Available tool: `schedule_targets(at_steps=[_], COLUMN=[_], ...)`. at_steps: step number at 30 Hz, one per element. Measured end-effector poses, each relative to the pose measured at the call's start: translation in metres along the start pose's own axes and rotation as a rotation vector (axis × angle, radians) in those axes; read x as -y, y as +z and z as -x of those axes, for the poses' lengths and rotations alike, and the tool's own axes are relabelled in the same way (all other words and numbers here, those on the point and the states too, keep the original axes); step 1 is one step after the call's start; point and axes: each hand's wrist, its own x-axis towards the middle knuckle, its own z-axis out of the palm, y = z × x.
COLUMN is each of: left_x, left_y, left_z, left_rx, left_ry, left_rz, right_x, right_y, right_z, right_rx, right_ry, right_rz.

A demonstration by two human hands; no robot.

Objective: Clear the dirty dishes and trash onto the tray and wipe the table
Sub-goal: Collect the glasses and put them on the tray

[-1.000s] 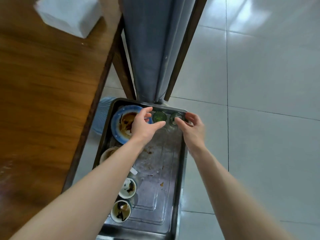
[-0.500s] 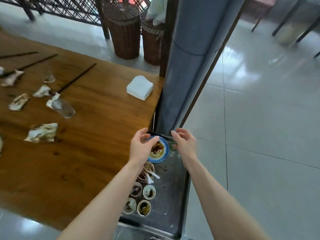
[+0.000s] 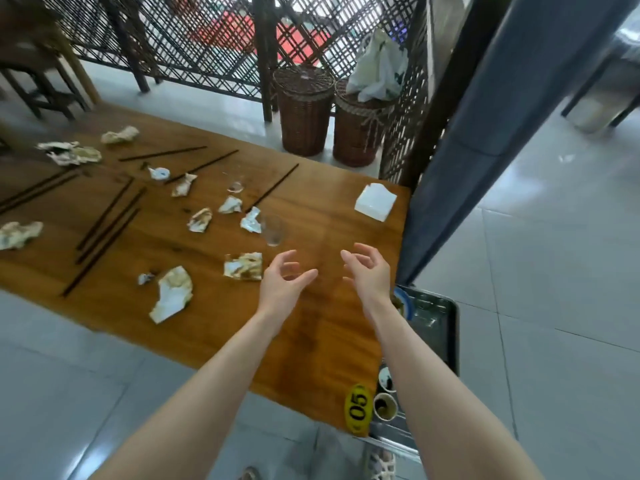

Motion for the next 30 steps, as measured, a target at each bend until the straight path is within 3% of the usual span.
schedule_targets(at_steps=[4, 11, 19, 30], left_x=[-0.002, 0.001, 0.017, 0.041], left_y=[-0.078, -0.142, -0.164, -0.170], left_z=[-0.014, -0.052, -0.123, -0.233], left_rx=[-0.004, -0.032, 0.016, 0.113], left_ry=[0.009, 0.010, -0.028, -0.157], left_rz=[0.014, 0.012, 0.018, -0.049], right_x=[0.014, 0.027, 0.016, -0.019], right_y=[0.066, 0.129, 0.174, 0.218], right_z=[0.020, 0.016, -0.029, -0.095], right_rx=[0.008, 0.010, -0.030, -0.148], right_ry=[0.000, 0.020, 0.051, 0.247], right_rz=[-0.020, -0.009, 0.037, 0.104])
